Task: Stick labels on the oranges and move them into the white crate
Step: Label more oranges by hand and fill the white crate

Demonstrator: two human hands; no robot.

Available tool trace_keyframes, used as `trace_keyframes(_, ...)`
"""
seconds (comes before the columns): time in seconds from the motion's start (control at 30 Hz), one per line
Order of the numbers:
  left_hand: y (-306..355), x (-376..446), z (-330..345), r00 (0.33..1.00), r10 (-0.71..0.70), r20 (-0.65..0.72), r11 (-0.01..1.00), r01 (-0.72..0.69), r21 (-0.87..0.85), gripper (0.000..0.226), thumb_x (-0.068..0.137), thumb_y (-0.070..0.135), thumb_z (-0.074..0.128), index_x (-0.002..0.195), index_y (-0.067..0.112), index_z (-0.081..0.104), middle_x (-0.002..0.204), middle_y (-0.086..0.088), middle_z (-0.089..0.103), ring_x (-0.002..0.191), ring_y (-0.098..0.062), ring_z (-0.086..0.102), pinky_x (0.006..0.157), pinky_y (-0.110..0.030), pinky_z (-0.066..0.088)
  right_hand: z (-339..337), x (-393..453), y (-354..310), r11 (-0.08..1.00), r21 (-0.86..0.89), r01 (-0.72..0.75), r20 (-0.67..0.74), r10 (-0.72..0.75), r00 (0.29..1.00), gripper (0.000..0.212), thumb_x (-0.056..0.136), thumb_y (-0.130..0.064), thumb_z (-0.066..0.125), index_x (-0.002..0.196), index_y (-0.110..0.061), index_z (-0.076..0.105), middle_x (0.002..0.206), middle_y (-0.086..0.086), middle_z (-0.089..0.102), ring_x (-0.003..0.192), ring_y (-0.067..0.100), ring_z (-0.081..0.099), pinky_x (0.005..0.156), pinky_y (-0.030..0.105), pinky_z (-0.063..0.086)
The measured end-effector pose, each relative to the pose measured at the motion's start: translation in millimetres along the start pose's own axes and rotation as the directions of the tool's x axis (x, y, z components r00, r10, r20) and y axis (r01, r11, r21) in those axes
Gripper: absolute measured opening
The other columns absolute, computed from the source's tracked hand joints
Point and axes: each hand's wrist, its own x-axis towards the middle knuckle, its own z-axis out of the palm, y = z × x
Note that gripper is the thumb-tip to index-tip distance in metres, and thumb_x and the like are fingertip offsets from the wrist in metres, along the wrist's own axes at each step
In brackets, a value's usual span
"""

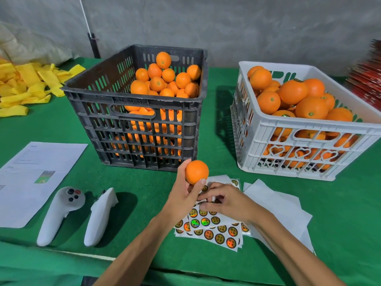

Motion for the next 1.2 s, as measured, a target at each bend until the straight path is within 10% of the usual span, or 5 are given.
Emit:
trace_keyframes(0.27, -0.7, -0.3, 0.2, 1.000, 0.007, 0.008, 1.000, -0.007, -0.011, 0.071, 0.091, 0.060, 0.064, 0.147, 0.054, 0.021, 0.120, 0.003, 0.059, 0.099, -0.010, 0.071, 0.081, -0.015, 0.052, 2.2, 4.1, -3.4, 0.990, 0.121, -0.075, -0.064, 0.083, 0.994, 0.002, 0.086, -0.028, 0.082, 0.088, -0.028, 0.082, 0.091, -0.003, 0.065, 0.077, 0.014, 0.054, 0.077, 0.042, 0.048)
trace_keyframes(0.5, 2.6, -0.3, -0.3, 1.000, 0.014, 0.014, 1.000, -0.014, -0.001, 0.073, 0.090, 0.064, 0.062, 0.148, 0.051, 0.019, 0.126, 0.003, 0.058, 0.103, -0.011, 0.070, 0.091, -0.026, 0.054, 5.6, -7.1, -4.2, 1.000, -0.015, 0.001, -0.030, -0.002, 1.000, 0.039, 0.073, -0.056, 0.087, 0.104, -0.035, 0.077, 0.112, -0.005, 0.063, 0.103, 0.023, 0.063, 0.098, 0.049, 0.050)
trace_keyframes(0.9, 4.0, -2.0, -0.3, 1.000, -0.023, 0.011, 1.000, 0.024, -0.016, 0.073, 0.090, 0.064, 0.062, 0.148, 0.053, 0.019, 0.123, 0.006, 0.057, 0.099, -0.008, 0.070, 0.080, -0.017, 0.053, 17.8, -1.5, 13.2, 0.997, 0.022, 0.077, -0.263, -0.068, 0.962, 0.015, 0.092, -0.047, 0.070, 0.089, -0.034, 0.077, 0.094, -0.008, 0.063, 0.068, 0.017, 0.050, 0.065, 0.027, 0.042)
trace_keyframes(1.03, 4.1, -3.6, -0.8, 1.000, -0.022, 0.014, 0.999, 0.022, -0.026, 0.074, 0.089, 0.062, 0.065, 0.148, 0.055, 0.020, 0.127, 0.007, 0.056, 0.105, -0.008, 0.070, 0.092, -0.027, 0.049, 11.8, 4.5, 2.7, 0.941, 0.338, 0.016, -0.606, 0.205, 0.768, 0.015, 0.092, -0.043, 0.071, 0.086, -0.030, 0.077, 0.092, -0.010, 0.064, 0.085, 0.014, 0.067, 0.080, 0.032, 0.054)
trace_keyframes(1.2, 21.8, 1.7, 3.4, 0.999, 0.029, 0.025, 0.998, -0.027, -0.063, 0.077, 0.087, 0.056, 0.072, 0.147, 0.057, 0.024, 0.135, 0.006, 0.057, 0.114, -0.009, 0.067, 0.099, -0.027, 0.053, -1.0, 11.6, -30.8, 0.997, -0.020, 0.072, -0.742, -0.063, 0.667, 0.011, 0.096, -0.028, 0.070, 0.092, -0.037, 0.076, 0.095, -0.017, 0.061, 0.095, 0.005, 0.063, 0.080, 0.011, 0.046)
